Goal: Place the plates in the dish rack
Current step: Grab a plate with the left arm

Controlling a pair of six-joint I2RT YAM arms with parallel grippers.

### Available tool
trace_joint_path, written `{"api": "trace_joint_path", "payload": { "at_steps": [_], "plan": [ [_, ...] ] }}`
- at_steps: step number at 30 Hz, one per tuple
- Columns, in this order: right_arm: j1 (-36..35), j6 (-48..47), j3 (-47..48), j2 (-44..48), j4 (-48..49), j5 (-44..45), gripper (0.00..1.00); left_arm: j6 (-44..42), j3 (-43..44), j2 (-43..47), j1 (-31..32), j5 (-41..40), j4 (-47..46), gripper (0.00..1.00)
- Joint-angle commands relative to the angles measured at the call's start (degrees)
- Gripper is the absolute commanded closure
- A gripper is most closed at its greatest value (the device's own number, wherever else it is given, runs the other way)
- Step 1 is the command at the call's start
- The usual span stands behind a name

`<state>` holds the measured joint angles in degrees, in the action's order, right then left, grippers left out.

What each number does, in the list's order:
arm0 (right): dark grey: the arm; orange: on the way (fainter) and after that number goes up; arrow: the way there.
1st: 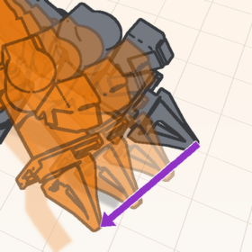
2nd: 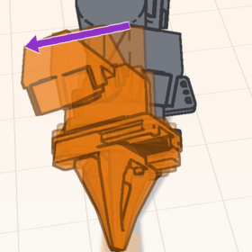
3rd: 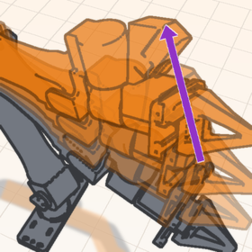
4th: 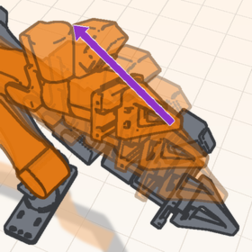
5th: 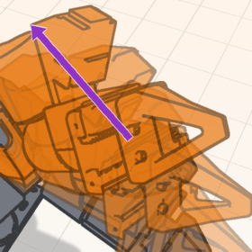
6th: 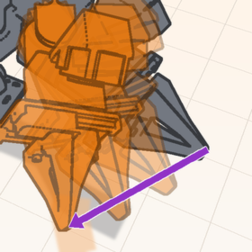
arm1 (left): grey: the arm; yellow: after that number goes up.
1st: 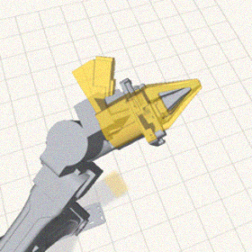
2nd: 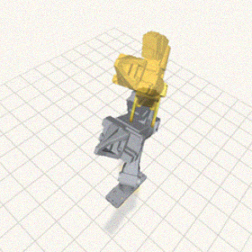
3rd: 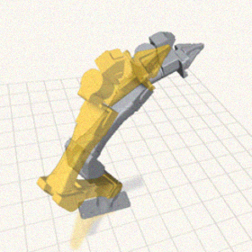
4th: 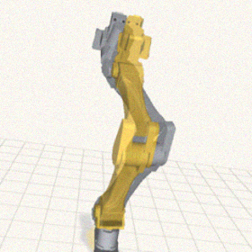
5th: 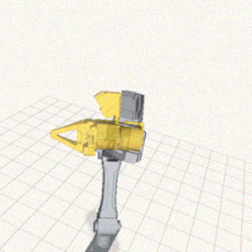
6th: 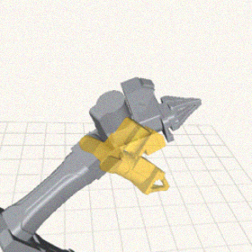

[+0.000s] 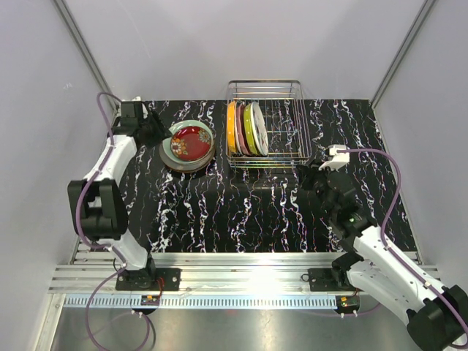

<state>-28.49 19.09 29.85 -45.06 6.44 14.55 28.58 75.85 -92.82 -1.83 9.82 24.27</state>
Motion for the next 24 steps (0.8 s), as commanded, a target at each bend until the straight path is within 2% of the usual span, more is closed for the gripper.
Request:
{"api": "trace_joint_path", "payload": {
  "at_steps": [1,10,24],
  "plan": [
    [0.01,0.77,0.21,0.76,0.77,1.80,0.74,-1.24,5.25,-5.61,0.51,-2.35,-0.46,0.45],
    [0.01,0.68,-0.23,0.94,1.30,1.37,0.76,-2.74,9.22,-14.14,1.56,-6.31,-0.19,0.47],
    [0.01,0.59,-0.31,-0.21,1.74,1.27,0.78,-0.72,8.17,-18.54,1.56,-2.45,-3.88,0.49]
  ]
}}
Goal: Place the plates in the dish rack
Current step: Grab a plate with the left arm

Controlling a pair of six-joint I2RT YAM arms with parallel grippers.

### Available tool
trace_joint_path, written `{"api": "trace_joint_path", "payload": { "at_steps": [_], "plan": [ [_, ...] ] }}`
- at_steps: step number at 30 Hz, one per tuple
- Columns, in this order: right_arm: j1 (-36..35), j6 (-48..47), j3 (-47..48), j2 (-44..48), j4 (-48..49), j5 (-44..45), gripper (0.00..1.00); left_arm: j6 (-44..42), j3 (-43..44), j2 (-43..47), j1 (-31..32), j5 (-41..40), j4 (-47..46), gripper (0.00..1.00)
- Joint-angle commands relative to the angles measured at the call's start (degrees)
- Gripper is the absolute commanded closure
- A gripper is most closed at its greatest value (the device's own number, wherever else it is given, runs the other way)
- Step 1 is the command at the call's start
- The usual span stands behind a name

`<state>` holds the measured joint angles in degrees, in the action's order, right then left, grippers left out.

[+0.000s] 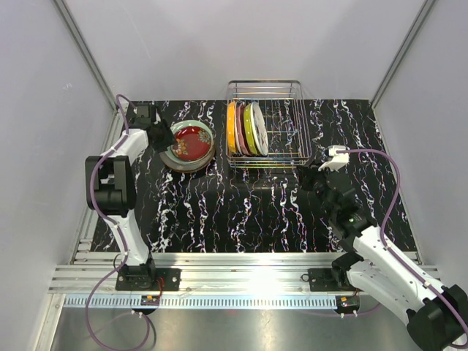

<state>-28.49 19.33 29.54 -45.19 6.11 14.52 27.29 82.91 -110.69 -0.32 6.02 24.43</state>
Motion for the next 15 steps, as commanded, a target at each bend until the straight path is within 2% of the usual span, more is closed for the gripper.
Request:
{"api": "trace_joint_path", "payload": {
  "at_steps": [1,15],
  "plan": [
    [0.01,0.27,-0.10,-0.07,2.06,1.30,0.78,0.57,0.94,-0.75,0.05,1.80,-4.38,0.50],
    [0.01,0.27,-0.18,0.19,2.15,1.21,0.80,3.12,-2.23,-2.42,0.05,4.88,-6.32,0.55]
  ]
}}
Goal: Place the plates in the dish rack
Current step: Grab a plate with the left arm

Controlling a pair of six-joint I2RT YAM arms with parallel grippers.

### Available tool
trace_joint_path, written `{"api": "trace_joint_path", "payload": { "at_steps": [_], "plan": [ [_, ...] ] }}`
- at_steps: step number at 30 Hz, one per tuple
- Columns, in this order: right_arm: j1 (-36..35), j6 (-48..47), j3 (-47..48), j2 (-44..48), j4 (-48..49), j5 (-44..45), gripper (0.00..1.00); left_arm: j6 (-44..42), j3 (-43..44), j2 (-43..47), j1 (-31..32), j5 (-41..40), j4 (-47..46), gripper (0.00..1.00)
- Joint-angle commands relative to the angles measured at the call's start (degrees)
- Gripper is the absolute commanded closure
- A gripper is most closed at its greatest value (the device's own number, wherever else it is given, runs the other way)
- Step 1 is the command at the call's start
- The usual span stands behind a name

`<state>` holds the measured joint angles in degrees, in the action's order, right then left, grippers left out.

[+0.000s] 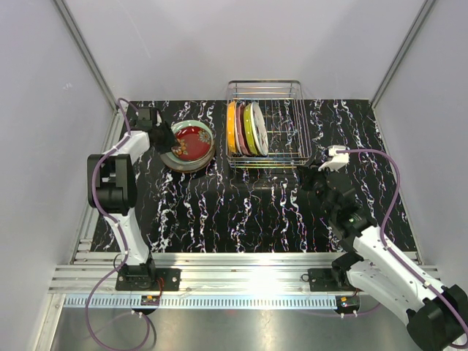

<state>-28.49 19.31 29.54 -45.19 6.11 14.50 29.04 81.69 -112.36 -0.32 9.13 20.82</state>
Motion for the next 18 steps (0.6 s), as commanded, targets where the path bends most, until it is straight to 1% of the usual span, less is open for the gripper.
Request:
{"api": "trace_joint_path", "payload": {
  "at_steps": [1,7,11,15,16,18],
  "plan": [
    [0.01,0.20,-0.18,0.10,2.15,1.32,0.80,1.55,-1.18,-0.67,0.05,2.03,-2.63,0.55],
    [0.01,0.20,-0.27,0.63,1.98,1.23,0.81,3.04,-3.29,0.20,0.05,3.18,-3.85,0.58],
    [0.01,0.11,-0.10,1.07,1.45,1.32,0.81,5.15,-6.09,1.35,-0.30,4.50,-6.04,0.61],
    [-0.07,-0.24,-0.01,2.03,1.01,1.41,0.80,7.78,-9.52,3.98,-1.26,4.59,-8.07,0.68],
    [-0.07,-0.24,0.08,2.12,1.01,1.32,0.81,8.31,-10.58,5.99,-1.53,3.98,-8.77,0.71],
    [0.01,-0.41,0.25,2.21,0.75,1.14,0.80,10.06,-14.53,8.37,-1.70,3.97,-12.46,0.73]
  ]
}}
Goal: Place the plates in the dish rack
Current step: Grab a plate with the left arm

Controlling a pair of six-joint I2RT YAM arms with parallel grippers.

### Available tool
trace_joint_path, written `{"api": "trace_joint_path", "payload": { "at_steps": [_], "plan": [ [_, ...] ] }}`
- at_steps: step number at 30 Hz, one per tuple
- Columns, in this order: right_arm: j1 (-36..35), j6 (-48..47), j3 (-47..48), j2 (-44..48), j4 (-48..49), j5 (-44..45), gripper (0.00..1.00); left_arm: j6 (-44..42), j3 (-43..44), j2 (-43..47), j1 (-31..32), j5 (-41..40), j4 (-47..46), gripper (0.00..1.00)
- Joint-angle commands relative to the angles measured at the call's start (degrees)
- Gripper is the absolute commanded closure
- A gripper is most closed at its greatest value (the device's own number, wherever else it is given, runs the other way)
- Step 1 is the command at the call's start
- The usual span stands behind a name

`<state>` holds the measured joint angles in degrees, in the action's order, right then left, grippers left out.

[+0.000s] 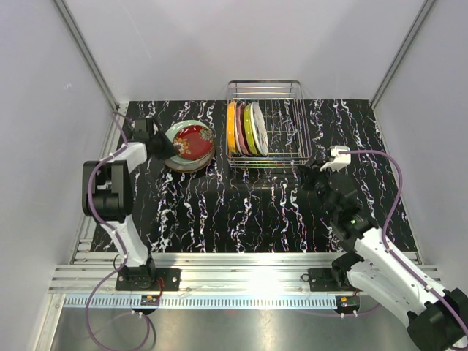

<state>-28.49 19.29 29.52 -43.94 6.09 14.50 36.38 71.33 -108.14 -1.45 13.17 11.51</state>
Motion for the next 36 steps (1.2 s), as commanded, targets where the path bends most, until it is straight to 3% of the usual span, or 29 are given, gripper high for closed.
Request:
{"api": "trace_joint_path", "payload": {
  "at_steps": [1,7,15,16,19,36],
  "plan": [
    [-0.07,-0.57,0.45,0.96,0.59,0.88,0.81,3.34,-5.31,6.25,-0.65,-0.07,-4.12,0.74],
    [0.01,-1.36,1.24,0.88,-0.28,0.44,0.81,6.24,-10.95,11.45,-1.01,-0.07,-9.31,0.82],
    [-0.07,-2.06,1.59,0.53,-0.64,0.70,0.80,6.60,-10.51,10.40,-1.27,2.12,-10.01,0.77],
    [0.01,-2.06,1.51,0.44,-0.64,0.70,0.80,6.60,-10.16,9.88,-1.27,2.21,-9.75,0.69],
    [0.01,-2.15,1.59,0.26,-0.64,0.70,0.80,6.51,-9.11,9.09,-1.45,2.21,-9.14,0.66],
    [0.01,-2.50,1.33,0.35,-0.29,2.19,0.81,10.20,-9.19,6.01,-2.33,4.23,-11.24,0.65]
  ]
}}
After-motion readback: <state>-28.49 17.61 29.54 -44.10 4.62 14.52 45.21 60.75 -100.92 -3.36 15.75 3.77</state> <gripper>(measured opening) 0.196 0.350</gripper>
